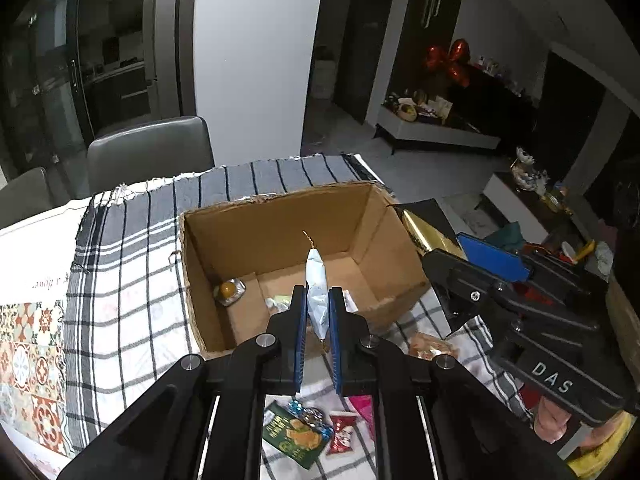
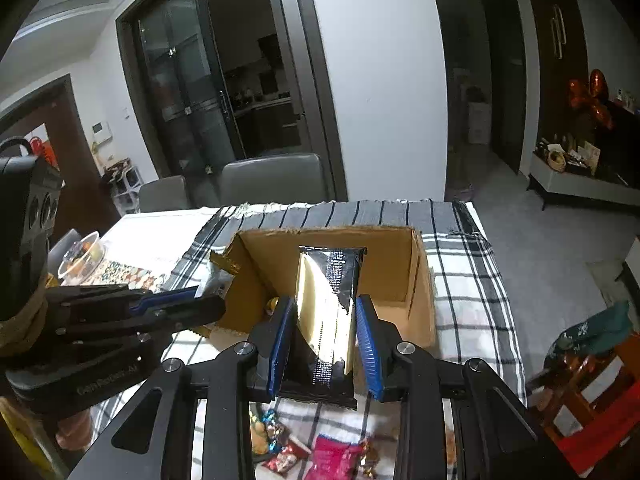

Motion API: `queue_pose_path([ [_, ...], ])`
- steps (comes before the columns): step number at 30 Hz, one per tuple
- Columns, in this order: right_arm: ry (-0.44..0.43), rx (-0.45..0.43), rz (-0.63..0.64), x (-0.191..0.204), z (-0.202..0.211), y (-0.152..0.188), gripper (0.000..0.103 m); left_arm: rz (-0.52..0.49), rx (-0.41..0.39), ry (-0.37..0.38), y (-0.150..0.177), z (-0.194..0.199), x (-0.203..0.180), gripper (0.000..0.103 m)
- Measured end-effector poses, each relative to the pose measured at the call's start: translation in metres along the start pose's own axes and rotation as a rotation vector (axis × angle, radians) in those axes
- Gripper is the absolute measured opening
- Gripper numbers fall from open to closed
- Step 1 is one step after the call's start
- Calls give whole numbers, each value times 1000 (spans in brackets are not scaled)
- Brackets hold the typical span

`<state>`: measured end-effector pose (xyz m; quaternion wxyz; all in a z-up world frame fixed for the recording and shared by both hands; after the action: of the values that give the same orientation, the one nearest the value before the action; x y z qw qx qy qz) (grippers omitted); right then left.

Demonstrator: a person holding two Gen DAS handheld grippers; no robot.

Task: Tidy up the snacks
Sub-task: 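Open both tools to drop the snacks into the box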

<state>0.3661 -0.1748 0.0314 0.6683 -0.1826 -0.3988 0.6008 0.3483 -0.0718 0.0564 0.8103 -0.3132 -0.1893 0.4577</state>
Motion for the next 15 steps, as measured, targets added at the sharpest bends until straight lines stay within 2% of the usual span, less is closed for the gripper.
queue_pose_path([
  [7, 1, 34, -41, -4, -31, -12, 33, 14, -8, -11, -12, -11, 17, 13],
  [9, 10, 36, -46, -5, -39, -15, 34, 11, -8, -23, -15, -15, 20, 20],
  [12, 39, 32, -55, -9, -43, -17, 51, 4, -8, -28, -15, -17, 21, 34],
  [15, 53, 19, -47, -12, -38, -15, 53, -4, -27, -40, -10, -10, 20, 35],
])
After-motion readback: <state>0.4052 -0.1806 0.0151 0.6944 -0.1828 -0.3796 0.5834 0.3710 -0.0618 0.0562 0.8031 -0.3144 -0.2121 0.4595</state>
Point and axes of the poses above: each gripper's, at about its wrist camera, not at the fingertips, and z roughly against the way its jaws point, x to its left, y to its underside, the point moved 4 cm from there along -z, roughly the way its jaws point, and after that the axes turned 13 degrees about -z, right-handed, at the moved point
